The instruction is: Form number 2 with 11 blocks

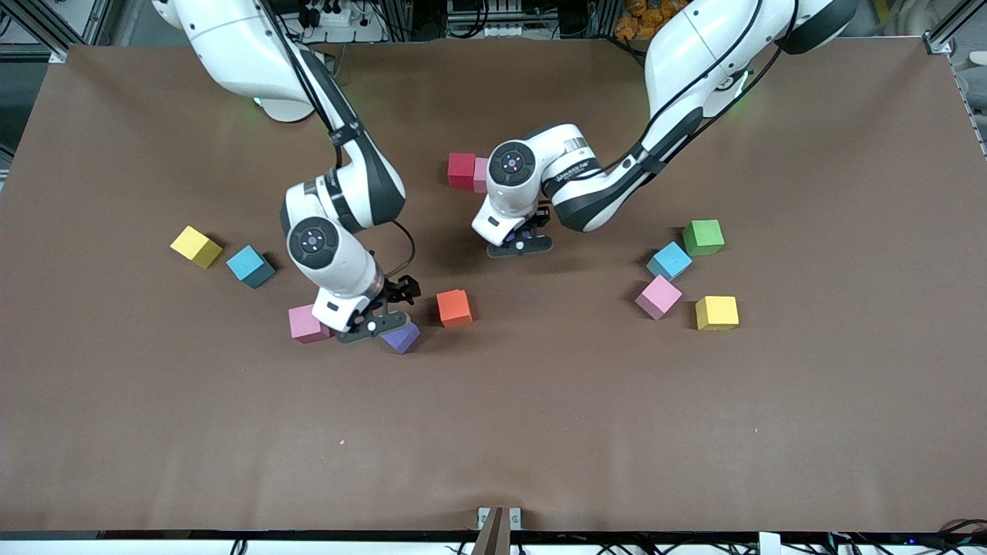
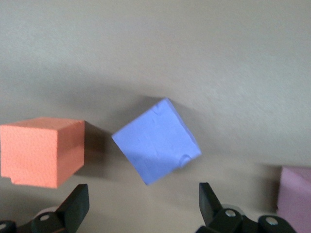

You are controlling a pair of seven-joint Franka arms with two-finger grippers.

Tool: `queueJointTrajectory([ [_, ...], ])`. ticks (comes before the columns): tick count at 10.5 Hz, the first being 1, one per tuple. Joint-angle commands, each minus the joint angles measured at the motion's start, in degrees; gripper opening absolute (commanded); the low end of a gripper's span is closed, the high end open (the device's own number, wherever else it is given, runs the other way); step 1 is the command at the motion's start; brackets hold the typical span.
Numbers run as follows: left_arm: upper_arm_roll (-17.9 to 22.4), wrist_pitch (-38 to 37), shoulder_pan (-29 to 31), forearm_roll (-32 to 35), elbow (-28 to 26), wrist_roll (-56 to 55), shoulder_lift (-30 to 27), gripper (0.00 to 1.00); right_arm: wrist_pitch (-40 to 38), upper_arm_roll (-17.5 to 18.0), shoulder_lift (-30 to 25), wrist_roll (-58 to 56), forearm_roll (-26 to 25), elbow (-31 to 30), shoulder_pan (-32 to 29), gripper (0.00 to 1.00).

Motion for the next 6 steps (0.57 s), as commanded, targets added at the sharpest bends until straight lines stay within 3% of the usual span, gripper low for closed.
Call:
queueJointTrajectory([
  [1,0.0,0.0,-0.1,1.5,-1.3,-0.7,-1.4,0.30,-0.5,0.4,4.4,-0.6,-0.4,6.4,0.2,1.00],
  [6,0.0,3.4,0.6,1.5,-3.6,1.0,-1.9,0.31,-0.6,0.6,7.0,6.8,0.5,9.4,1.8,1.00],
])
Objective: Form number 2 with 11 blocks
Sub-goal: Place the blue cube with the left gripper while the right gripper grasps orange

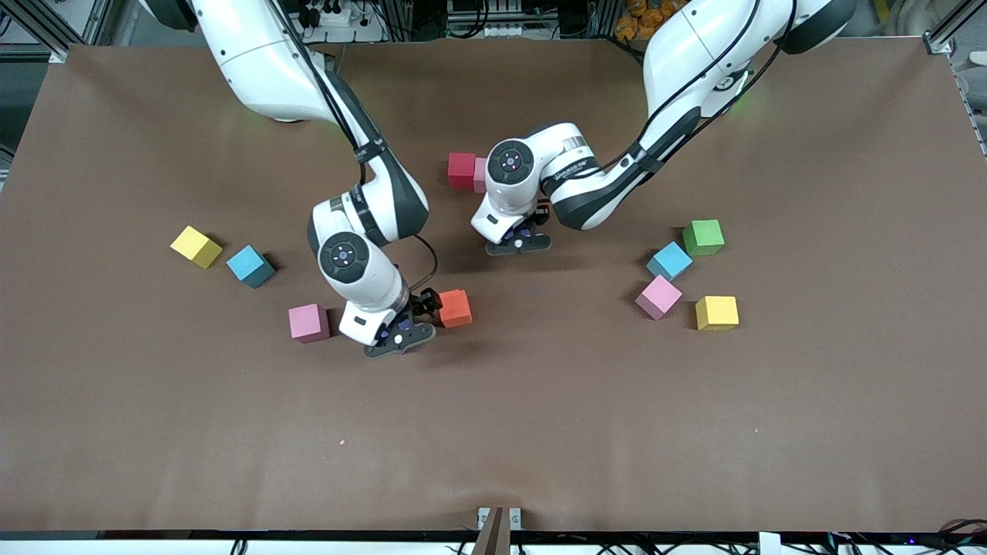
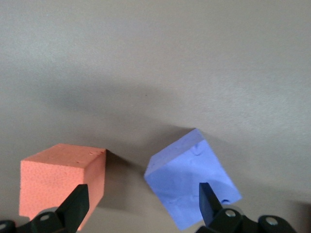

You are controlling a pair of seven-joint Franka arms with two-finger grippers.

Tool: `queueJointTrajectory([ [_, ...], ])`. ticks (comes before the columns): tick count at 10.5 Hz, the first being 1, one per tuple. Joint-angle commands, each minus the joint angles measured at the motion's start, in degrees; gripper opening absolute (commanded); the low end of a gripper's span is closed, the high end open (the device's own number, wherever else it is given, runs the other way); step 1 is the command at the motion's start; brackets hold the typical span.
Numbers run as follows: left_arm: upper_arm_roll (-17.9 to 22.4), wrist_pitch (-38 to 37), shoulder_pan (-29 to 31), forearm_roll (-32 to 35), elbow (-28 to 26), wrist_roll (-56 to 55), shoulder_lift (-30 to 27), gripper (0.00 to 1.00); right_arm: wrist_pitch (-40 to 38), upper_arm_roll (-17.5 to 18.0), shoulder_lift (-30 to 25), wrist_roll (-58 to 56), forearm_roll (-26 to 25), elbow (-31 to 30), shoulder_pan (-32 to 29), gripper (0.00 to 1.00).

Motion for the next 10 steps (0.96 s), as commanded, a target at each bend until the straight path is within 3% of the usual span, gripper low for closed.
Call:
queueJointTrajectory([
  [1,0.0,5.3,0.9,1.6,-5.0,0.2,-2.6,0.31,-0.6,0.2,1.2,7.7,0.5,2.3,0.5,1.00],
  [6,0.0,6.0,1.8,1.6,-6.7,1.0,-4.3,0.31,-0.6,0.2,1.8,20.9,0.5,2.3,4.6,1.00],
  [10,0.0,6.1,1.8,1.6,-7.2,0.9,-4.1,0.32,-0.5,0.2,3.2,23.3,0.4,2.3,6.3,1.00],
])
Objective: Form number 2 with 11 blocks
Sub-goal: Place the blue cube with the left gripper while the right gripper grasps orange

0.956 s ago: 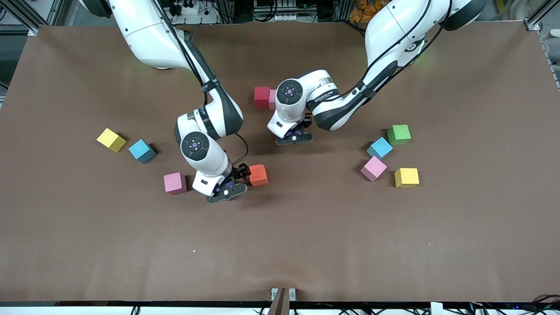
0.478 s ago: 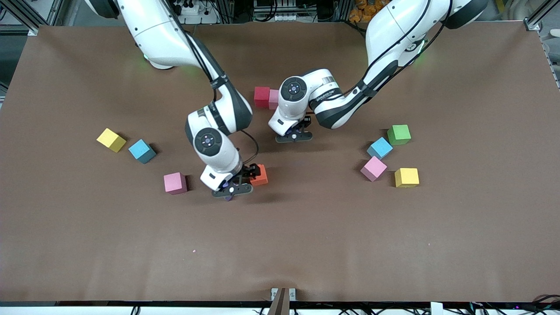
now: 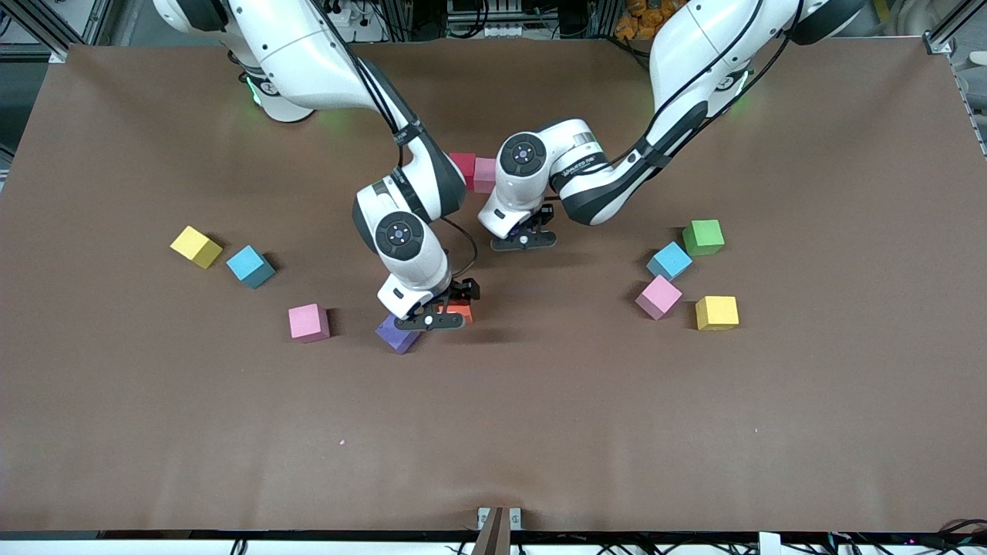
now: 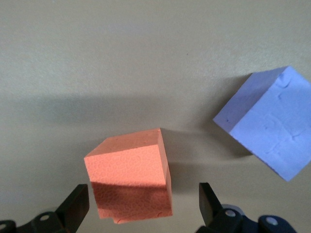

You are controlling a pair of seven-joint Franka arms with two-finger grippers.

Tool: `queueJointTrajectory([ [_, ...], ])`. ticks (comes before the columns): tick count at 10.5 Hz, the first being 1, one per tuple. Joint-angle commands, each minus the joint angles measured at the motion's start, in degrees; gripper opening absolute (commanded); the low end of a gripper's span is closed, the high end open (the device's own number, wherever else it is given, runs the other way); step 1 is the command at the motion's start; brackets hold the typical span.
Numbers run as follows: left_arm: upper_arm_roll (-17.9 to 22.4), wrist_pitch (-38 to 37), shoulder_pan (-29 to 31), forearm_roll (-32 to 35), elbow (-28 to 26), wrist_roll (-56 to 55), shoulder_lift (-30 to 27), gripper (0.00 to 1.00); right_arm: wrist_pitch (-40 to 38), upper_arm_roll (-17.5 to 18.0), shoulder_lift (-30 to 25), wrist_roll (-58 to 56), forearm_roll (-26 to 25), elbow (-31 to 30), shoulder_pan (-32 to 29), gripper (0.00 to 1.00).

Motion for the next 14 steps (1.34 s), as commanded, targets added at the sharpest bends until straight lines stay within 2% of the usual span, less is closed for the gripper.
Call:
queueJointTrajectory([
  [1,-0.2,1.1,0.3,1.5,-2.0,0.5,-1.4,0.35,-0.3,-0.1,1.7,1.7,0.2,1.6,0.8,1.00],
  [2,-0.1,1.2,0.2,1.4,-1.8,0.1,-1.3,0.56,-0.2,-0.1,2.1,2.6,0.2,1.6,1.1,1.00],
  [3,-0.1,1.1,0.1,1.4,-1.5,-0.6,-1.3,1.00,0.7,-0.1,2.4,2.7,0.2,1.6,1.3,1.00],
  [6,-0.2,0.8,0.5,1.3,-1.4,-0.9,-2.4,1.00,2.3,-0.1,2.8,4.1,0.3,1.6,1.3,1.00],
  [11,-0.3,-0.8,2.2,0.7,-1.7,-0.2,-7.6,1.00,2.9,-0.1,3.6,4.1,-0.3,2.5,0.9,1.00],
  [14,-1.6,-2.1,7.3,0.6,-1.7,1.7,-9.8,1.00,2.9,-0.1,3.7,-5.2,0.1,3.0,0.0,1.00],
])
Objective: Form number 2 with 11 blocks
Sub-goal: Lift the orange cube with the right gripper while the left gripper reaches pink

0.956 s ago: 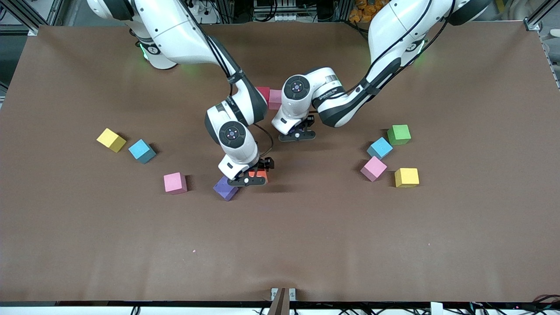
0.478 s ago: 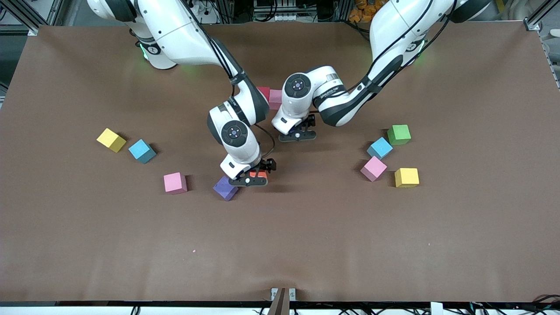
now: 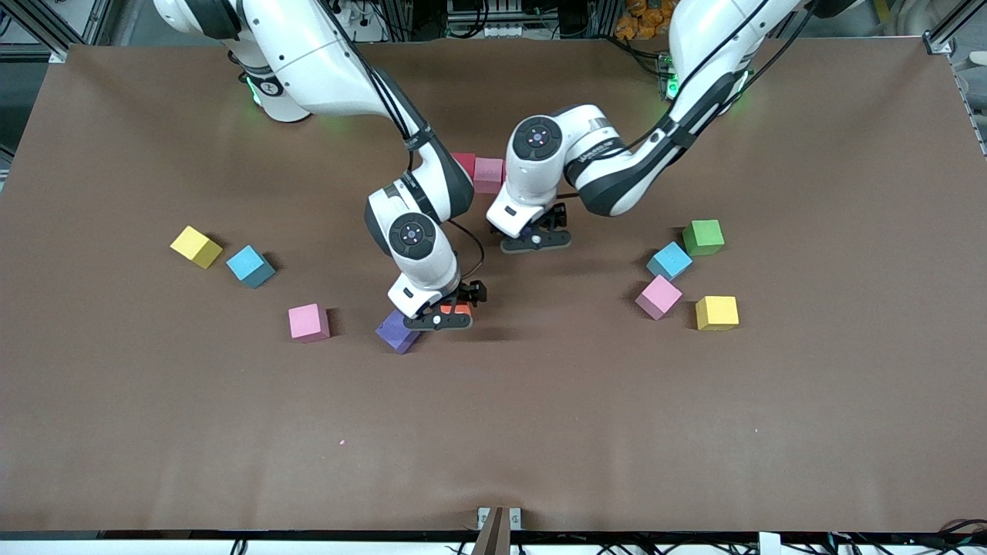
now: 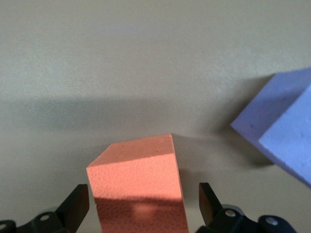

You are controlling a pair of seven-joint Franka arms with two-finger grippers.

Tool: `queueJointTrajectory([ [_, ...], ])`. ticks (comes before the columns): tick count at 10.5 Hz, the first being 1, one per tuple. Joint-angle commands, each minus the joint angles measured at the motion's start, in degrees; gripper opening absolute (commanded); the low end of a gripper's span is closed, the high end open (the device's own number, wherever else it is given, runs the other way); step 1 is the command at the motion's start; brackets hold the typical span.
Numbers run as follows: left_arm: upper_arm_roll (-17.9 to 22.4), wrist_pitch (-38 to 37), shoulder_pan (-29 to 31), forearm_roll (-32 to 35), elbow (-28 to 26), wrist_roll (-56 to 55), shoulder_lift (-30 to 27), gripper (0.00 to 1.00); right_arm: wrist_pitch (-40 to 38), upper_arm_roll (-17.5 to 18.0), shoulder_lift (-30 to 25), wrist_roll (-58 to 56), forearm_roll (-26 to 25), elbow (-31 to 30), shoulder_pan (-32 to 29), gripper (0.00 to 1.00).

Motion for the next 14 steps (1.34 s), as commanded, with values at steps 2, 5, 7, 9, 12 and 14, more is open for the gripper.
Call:
queueJointTrajectory([
  [2,-3.4,-1.1,9.7,0.6,-1.4,4.4,-2.9,1.00,-0.1,0.1,1.7,-4.6,0.3,2.2,-1.0,1.00],
  [5,-3.8,-3.5,19.0,0.5,-0.7,12.3,-3.3,1.00,-0.1,0.1,2.0,-4.6,0.3,2.3,-0.3,1.00],
  [7,-3.8,-3.6,23.7,0.4,-0.6,12.4,-2.7,1.00,-0.1,0.1,2.0,-4.4,0.3,2.3,-0.3,0.38],
  [9,-3.6,-3.6,26.1,0.4,-0.7,12.5,-2.3,1.00,-0.1,0.2,2.0,-4.8,0.3,3.0,-0.3,0.28],
  [12,-3.5,-3.4,29.0,1.0,0.1,12.8,-0.3,1.00,-1.0,0.3,0.9,-9.3,0.2,3.6,0.2,0.28],
  [14,-3.4,-2.3,29.5,1.1,1.2,12.7,2.1,1.00,-5.6,0.4,-0.7,-14.6,0.2,3.5,0.4,0.29],
])
